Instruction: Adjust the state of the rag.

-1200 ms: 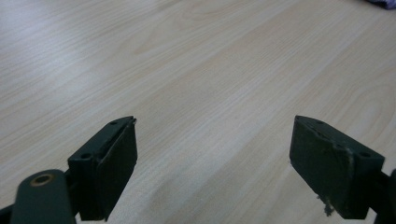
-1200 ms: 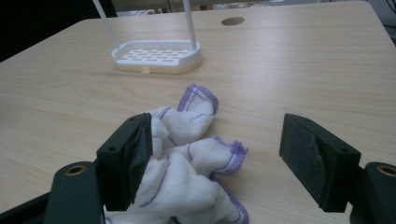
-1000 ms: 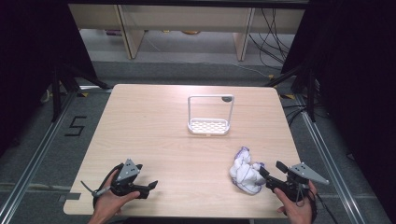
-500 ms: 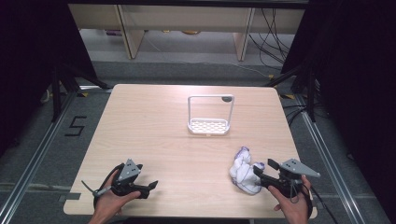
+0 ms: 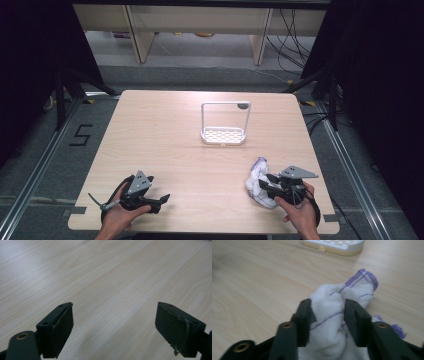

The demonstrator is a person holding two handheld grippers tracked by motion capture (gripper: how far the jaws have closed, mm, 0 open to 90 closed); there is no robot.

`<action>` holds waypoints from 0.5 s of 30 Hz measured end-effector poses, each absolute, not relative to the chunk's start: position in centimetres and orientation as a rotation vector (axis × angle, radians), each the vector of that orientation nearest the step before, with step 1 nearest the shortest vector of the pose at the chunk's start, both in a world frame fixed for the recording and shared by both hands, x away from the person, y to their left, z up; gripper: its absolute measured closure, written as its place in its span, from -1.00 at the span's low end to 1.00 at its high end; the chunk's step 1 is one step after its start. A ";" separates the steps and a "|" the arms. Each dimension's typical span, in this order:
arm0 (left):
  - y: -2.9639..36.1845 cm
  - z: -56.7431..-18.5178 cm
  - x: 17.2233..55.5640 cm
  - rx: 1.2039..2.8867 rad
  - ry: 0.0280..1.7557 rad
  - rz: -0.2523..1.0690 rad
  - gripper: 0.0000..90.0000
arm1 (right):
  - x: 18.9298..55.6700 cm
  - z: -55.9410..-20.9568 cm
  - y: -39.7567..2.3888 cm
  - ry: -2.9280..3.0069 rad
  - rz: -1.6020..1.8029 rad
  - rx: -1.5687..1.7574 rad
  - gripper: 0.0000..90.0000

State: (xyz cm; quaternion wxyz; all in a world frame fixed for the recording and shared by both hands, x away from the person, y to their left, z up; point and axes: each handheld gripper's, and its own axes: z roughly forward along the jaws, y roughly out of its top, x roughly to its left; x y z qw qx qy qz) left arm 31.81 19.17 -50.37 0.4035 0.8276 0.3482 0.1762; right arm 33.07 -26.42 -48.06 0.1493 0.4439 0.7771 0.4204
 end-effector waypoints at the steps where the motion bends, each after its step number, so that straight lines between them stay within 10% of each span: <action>1: 19.1 -50.4 31.8 2.088 0.885 0.449 -0.67 | 33.1 -48.2 -26.5 2.245 1.186 1.272 0.60; 15: 19.4 -50.3 31.9 2.083 0.876 0.460 -0.67 | 33.1 -42.0 -23.5 2.217 1.391 1.063 0.89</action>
